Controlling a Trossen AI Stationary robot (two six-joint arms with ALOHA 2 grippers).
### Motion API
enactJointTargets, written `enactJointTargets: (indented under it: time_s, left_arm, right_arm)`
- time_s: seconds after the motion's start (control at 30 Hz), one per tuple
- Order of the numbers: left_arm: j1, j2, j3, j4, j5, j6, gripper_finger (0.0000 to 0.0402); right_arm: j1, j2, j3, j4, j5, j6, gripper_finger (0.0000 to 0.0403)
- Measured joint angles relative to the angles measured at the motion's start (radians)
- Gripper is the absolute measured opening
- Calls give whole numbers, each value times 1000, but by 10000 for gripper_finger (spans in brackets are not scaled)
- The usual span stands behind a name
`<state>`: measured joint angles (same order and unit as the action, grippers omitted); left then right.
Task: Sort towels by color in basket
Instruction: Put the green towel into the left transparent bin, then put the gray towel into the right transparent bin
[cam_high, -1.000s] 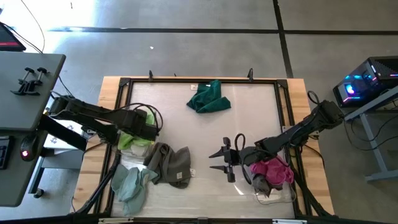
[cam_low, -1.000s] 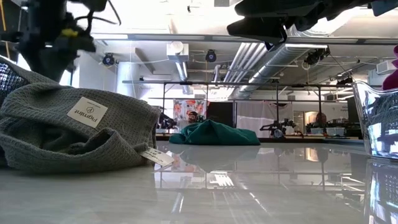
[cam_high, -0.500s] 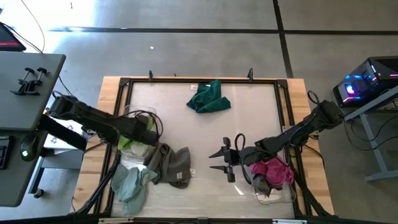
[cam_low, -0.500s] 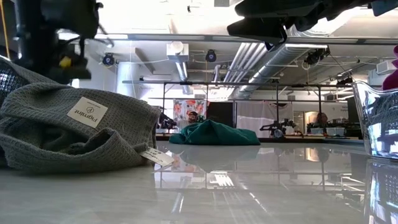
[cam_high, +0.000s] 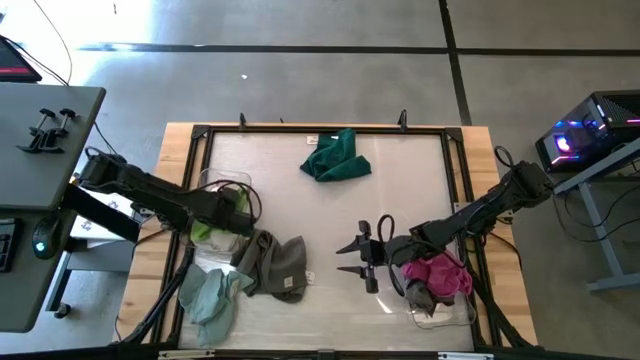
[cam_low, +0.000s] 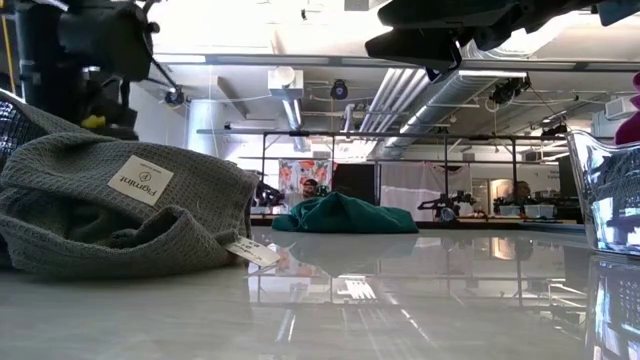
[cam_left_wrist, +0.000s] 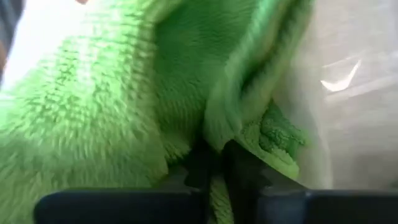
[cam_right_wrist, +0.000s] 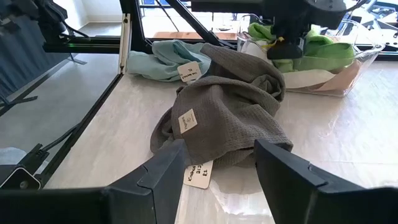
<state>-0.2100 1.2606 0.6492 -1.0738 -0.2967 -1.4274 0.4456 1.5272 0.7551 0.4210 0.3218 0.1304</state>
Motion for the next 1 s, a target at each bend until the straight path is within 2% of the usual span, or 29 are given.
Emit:
enactJointTargets:
  time_s: [0.33, 0.57, 0.73, 1.0]
  left_arm:
    - [-1, 0, 259, -259, -24, 115, 119]
    - [-1, 0, 468, -315, -73, 216, 144]
    - [-23, -1, 545, -231, -136, 334, 145]
    - [-106, 5, 517, 133, -359, 595, 145]
  right_arm:
    - [0, 0, 0, 0, 0, 0, 190]
    - [0, 0, 0, 0, 0, 0, 190]
    - [0, 0, 0, -1, 0, 0, 190]
    - [0, 0, 0, -3, 0, 0, 190]
